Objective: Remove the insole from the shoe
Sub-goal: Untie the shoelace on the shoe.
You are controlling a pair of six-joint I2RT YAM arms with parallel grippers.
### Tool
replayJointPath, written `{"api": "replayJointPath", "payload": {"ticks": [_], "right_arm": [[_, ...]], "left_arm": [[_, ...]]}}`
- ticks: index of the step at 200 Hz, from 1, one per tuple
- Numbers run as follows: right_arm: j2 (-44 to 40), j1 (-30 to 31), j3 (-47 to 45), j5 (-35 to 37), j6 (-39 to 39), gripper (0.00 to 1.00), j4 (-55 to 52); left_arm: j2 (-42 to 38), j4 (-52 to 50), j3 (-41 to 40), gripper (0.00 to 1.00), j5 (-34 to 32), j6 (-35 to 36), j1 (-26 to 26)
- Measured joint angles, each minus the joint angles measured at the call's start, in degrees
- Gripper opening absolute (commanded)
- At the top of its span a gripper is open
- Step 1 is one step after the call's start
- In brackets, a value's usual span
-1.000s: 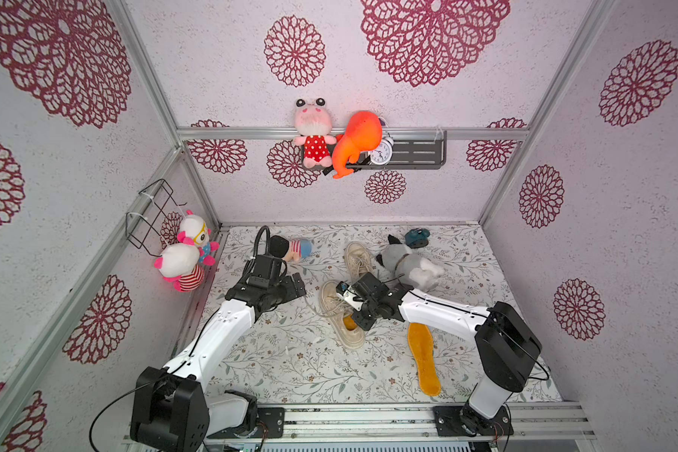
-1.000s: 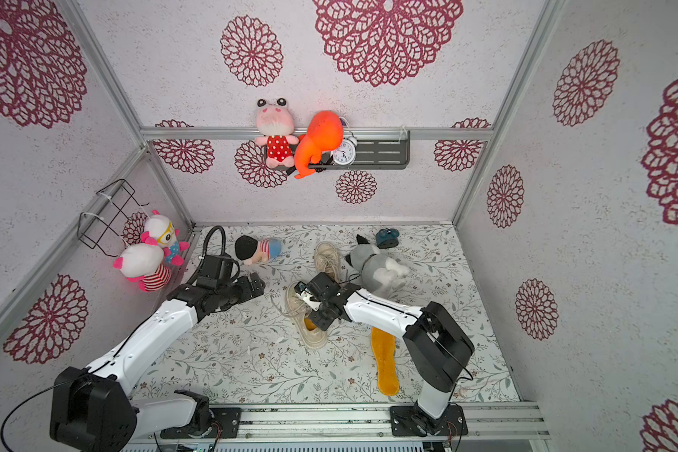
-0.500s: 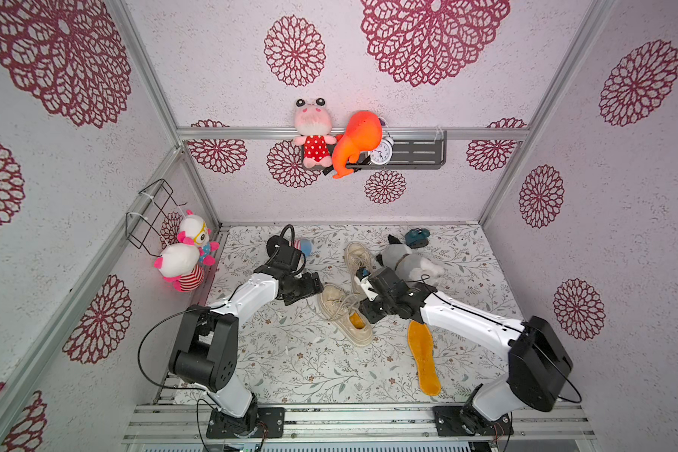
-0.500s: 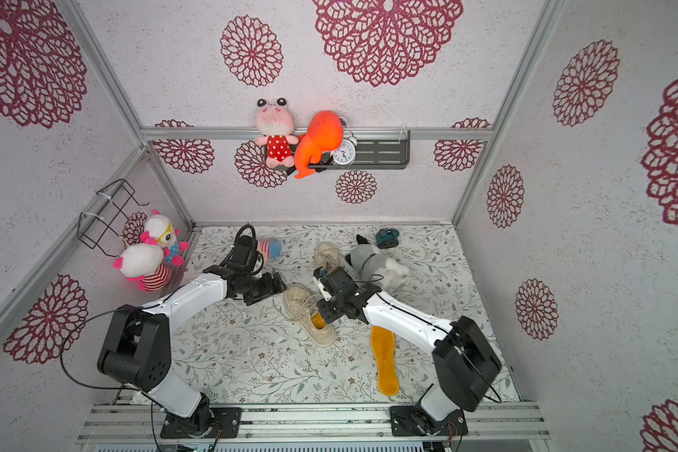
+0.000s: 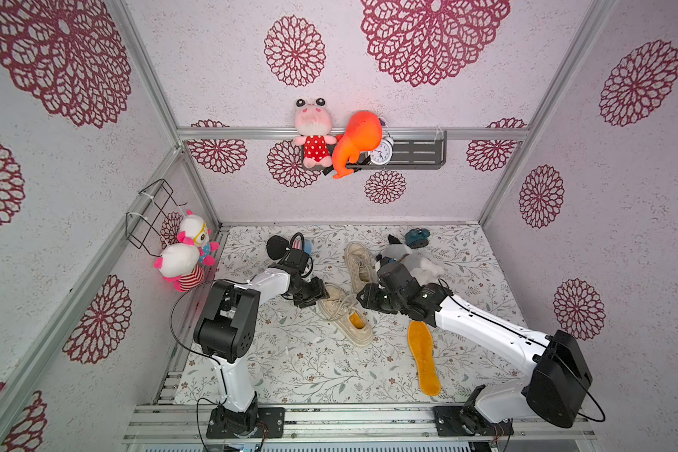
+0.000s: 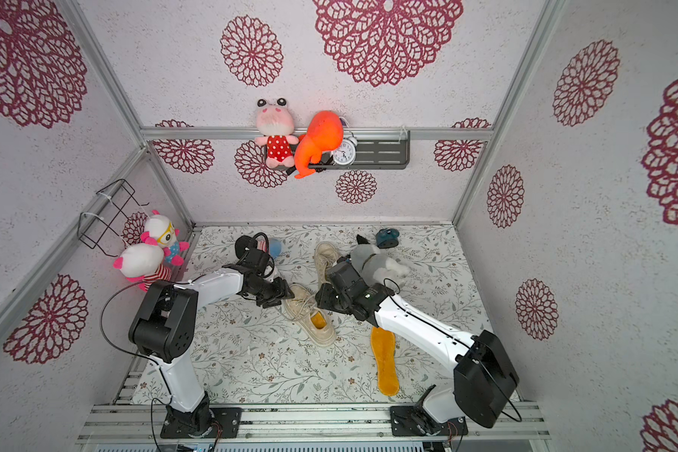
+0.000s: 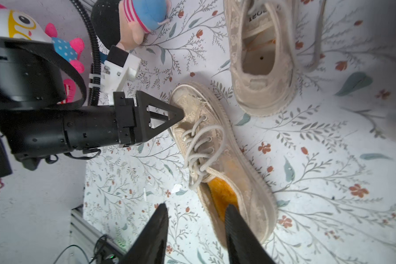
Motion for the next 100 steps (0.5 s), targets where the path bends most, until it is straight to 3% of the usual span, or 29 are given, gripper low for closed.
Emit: {"api": "replayJointPath", "payload": {"ticks": [59,100], "right_arm": [[1.2,0.0,-5.4,-6.3,10.3,0.56,9.1],[5.1,0.3,-7.8,-8.7,12.9,0.58,14.1]], "left_arm": [[-7.3,3.7,-10.1,0.48,-0.4,-4.7,-0.4],[-8.7,4.7,-11.7,0.48,-1.6,-7.1,-0.9]]}}
